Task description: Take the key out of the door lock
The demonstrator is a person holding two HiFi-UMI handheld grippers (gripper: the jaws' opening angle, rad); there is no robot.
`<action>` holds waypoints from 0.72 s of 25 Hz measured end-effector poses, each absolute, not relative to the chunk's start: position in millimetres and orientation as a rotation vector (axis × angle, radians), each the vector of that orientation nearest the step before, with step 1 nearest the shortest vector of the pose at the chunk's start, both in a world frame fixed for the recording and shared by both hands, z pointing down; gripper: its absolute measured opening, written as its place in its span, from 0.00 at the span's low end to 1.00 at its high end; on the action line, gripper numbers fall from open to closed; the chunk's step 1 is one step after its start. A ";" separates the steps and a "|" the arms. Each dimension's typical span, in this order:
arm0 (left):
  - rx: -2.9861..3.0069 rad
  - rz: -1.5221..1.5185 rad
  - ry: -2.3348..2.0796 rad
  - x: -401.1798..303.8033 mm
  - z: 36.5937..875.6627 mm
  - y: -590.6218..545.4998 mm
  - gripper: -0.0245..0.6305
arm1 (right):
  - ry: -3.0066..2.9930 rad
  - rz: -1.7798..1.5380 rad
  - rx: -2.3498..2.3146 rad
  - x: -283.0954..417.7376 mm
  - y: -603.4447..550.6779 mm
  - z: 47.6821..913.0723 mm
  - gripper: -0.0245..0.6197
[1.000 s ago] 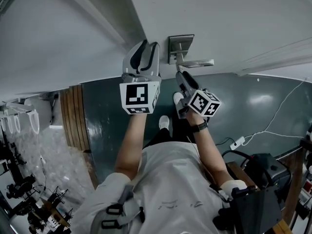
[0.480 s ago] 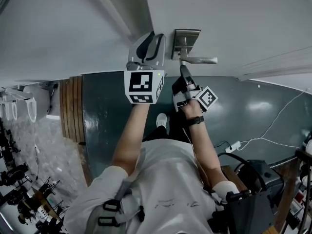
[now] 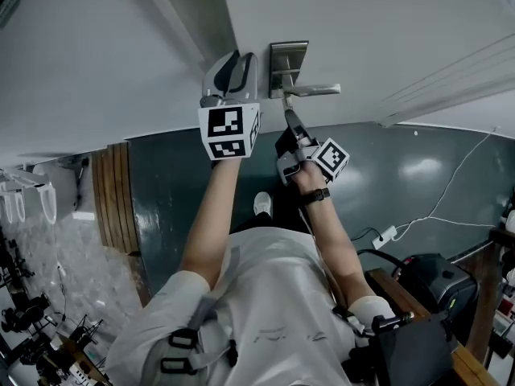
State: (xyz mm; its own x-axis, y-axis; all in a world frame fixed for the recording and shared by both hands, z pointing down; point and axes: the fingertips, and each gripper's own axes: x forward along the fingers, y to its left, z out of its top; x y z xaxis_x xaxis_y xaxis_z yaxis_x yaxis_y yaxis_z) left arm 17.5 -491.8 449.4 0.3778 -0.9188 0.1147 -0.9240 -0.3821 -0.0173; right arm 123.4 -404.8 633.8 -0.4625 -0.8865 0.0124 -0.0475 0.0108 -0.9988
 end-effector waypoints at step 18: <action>2.623 0.122 -1.638 36.6 443.8 -405.7 0.13 | 2.332 -0.817 -1.338 197.2 -290.9 501.9 0.07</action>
State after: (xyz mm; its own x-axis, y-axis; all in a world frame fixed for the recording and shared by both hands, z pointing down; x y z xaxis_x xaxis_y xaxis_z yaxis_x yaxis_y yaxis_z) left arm 36.6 -405.7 443.8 0.4370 -0.8948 0.0914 -0.8985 -0.4389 -0.0018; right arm 197.2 -290.9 501.9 -0.5047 -0.8633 -0.0007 -0.6742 0.3947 -0.6243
